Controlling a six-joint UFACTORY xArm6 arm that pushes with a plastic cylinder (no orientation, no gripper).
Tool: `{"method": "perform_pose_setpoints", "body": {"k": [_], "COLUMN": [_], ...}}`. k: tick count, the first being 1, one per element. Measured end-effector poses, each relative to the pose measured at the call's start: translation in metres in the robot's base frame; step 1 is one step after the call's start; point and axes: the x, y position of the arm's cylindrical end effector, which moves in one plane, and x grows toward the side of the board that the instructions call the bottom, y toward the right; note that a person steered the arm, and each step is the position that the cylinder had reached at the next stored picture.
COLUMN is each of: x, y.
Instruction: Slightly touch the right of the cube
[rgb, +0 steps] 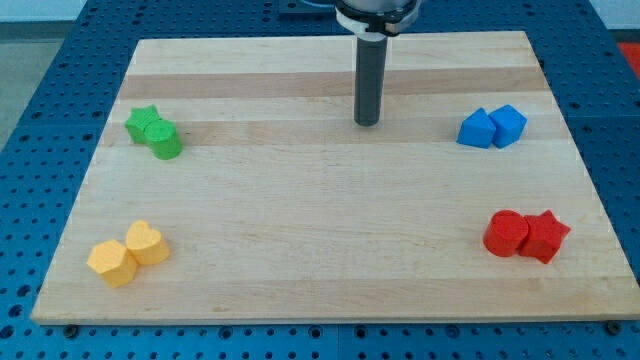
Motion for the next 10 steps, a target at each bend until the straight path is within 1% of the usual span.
{"method": "perform_pose_setpoints", "body": {"k": [1,2,3,4,5,6,9,10], "x": [0.0,-0.008,-0.011,-0.016,-0.028,-0.039,0.05,0.05], "y": [0.0,0.06,0.075,0.135,0.145,0.202,0.208,0.208]}}
